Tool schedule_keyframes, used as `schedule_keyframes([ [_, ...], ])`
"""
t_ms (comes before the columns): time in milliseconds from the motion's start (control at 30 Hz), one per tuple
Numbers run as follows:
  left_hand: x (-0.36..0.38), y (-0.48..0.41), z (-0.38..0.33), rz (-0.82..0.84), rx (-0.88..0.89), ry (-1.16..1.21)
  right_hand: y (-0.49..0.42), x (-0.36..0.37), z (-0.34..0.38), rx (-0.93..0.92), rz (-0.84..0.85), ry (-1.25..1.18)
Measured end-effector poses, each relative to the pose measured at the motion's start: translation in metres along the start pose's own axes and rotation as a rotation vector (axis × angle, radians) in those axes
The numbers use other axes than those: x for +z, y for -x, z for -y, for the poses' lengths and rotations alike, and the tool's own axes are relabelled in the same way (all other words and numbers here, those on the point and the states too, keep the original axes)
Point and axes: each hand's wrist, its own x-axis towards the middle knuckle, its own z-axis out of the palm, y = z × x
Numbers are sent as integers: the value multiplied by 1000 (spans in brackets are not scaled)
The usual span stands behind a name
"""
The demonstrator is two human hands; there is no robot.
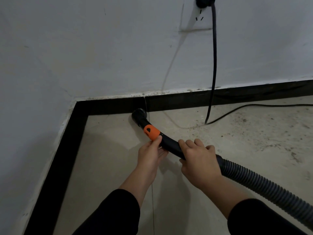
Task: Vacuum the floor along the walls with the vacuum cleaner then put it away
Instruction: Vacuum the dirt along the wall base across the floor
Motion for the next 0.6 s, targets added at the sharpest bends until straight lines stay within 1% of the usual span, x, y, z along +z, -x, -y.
schedule_keyframes([
  [333,-9,3,-7,-52,14,6,-3,-3,12,-2,-11,-67],
  [600,-21,6,-14,-54,2,5,-2,-4,21,-24,-5,-85],
])
